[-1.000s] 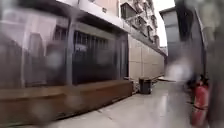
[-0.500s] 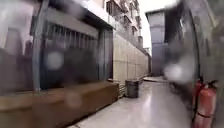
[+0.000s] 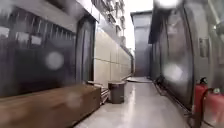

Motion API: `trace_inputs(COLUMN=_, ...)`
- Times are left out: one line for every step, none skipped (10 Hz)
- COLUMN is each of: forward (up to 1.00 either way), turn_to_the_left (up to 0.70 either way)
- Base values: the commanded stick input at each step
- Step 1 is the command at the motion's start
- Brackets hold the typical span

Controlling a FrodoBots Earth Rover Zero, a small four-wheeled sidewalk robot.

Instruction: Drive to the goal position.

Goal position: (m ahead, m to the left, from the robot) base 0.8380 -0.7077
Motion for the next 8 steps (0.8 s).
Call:
trace_inputs(forward=-0.46, turn_to_the_left=-0.33)
trace_inputs(forward=-0.70, turn_to_the_left=-0.27)
trace_inputs(forward=-0.70, turn_to_the_left=-0.27)
trace_inputs(forward=-0.70, turn_to_the_left=-0.27)
trace_inputs(forward=-0.70, turn_to_the_left=-0.27)
trace_inputs(forward=-0.70, turn_to_the_left=-0.27)
trace_inputs(forward=-0.70, turn_to_the_left=-0.27)
trace_inputs(forward=-0.70, turn_to_the_left=-0.27)
